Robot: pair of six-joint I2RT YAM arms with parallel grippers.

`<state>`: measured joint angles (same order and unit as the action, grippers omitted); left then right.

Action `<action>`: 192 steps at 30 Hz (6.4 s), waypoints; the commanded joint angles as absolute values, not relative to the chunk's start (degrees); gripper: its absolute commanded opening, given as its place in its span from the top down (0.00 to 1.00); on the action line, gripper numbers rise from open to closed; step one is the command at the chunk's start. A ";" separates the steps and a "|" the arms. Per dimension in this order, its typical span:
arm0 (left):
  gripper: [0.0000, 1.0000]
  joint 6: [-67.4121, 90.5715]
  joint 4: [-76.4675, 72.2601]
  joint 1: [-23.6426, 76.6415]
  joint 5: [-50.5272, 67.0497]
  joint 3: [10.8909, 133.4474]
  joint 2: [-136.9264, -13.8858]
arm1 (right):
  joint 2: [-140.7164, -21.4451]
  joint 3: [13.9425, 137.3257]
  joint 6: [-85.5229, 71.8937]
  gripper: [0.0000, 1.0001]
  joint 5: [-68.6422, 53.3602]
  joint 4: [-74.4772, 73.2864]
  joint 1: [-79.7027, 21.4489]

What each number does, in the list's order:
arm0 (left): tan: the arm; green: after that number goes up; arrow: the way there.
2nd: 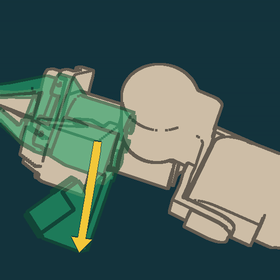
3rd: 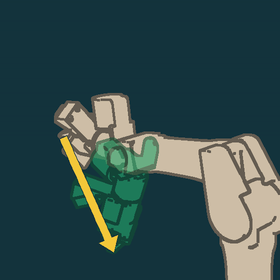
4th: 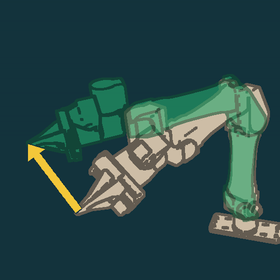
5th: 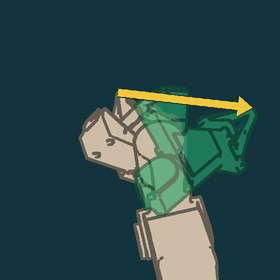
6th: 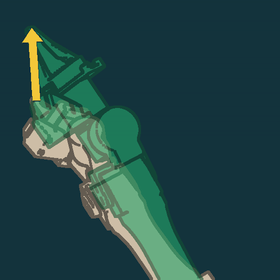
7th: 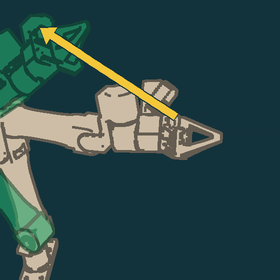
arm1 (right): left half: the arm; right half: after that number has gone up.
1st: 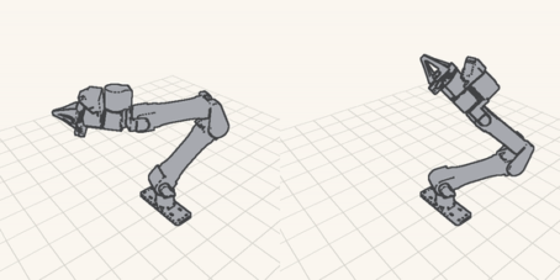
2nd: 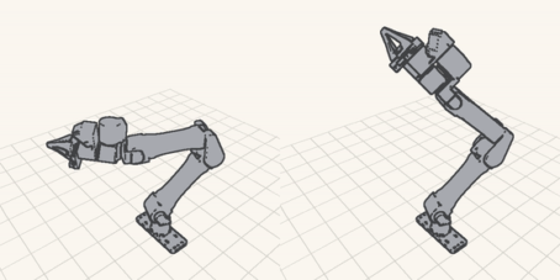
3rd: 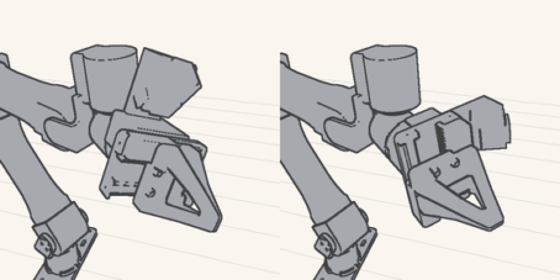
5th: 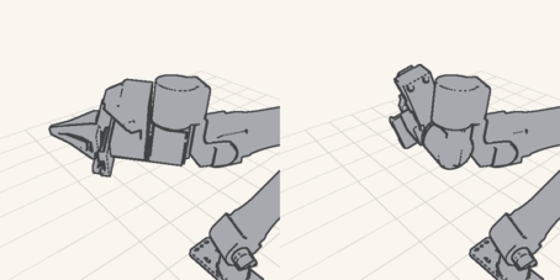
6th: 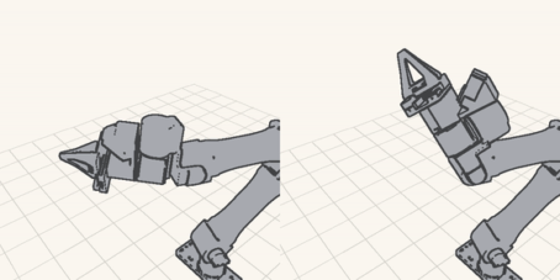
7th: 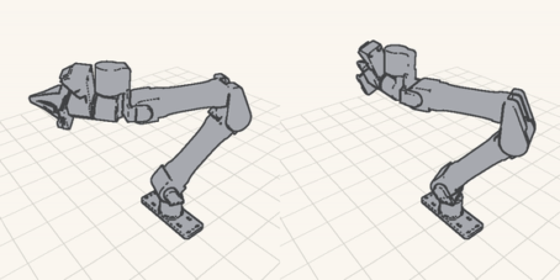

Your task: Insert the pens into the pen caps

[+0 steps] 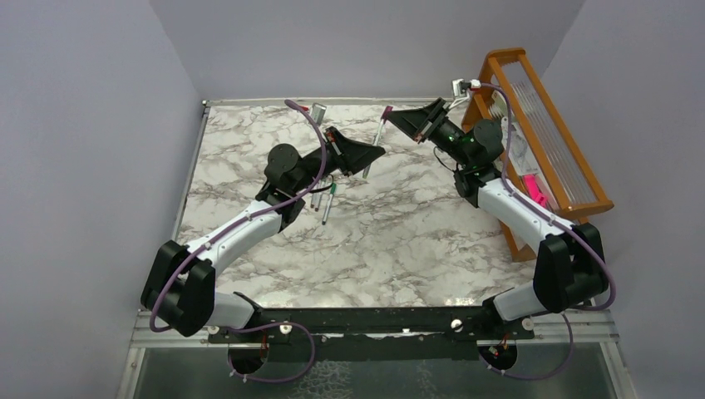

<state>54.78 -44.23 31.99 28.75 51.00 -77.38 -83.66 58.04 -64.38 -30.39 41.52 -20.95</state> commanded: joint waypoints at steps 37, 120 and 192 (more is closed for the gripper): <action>1.00 54.93 -48.51 32.08 31.45 52.79 -79.88 | -85.14 59.49 -68.33 0.99 -35.27 49.09 -18.62; 1.00 58.75 -54.59 32.04 32.68 50.90 -81.89 | -85.05 61.43 -69.06 0.99 -35.09 50.98 -16.79; 1.00 59.31 -58.18 31.93 34.01 55.58 -86.72 | -83.21 58.44 -65.79 0.99 -39.34 44.38 -16.79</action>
<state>59.81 -55.16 31.97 32.42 52.12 -86.04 -85.36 58.87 -68.60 -36.95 47.79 -17.12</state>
